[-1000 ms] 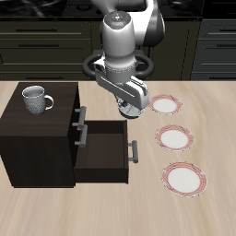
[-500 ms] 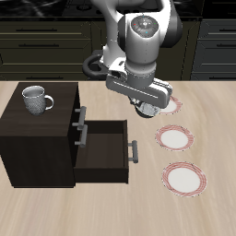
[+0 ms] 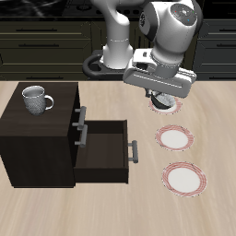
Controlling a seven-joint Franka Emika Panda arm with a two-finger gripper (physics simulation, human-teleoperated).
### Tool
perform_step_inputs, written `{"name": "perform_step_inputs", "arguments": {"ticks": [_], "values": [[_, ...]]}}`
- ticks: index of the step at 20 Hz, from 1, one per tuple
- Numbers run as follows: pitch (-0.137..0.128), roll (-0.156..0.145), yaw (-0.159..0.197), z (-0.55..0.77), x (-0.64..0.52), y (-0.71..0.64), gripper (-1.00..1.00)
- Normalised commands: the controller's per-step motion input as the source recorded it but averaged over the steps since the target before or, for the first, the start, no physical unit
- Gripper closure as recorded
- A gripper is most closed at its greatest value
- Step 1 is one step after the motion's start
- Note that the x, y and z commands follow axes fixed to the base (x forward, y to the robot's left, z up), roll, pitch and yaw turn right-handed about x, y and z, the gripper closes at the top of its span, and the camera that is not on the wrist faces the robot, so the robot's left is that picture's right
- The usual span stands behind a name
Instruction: Place the bowl on the middle plate relative to the robot
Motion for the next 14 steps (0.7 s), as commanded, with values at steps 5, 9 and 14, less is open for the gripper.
{"name": "perform_step_inputs", "arguments": {"ticks": [5, 9, 14], "values": [[-0.014, -0.085, 0.234, -0.03, 0.14, 0.32, 1.00], [0.015, -0.109, 0.105, -0.11, 0.27, 0.15, 1.00], [0.032, 0.014, 0.036, -0.15, 0.01, 0.25, 1.00]]}}
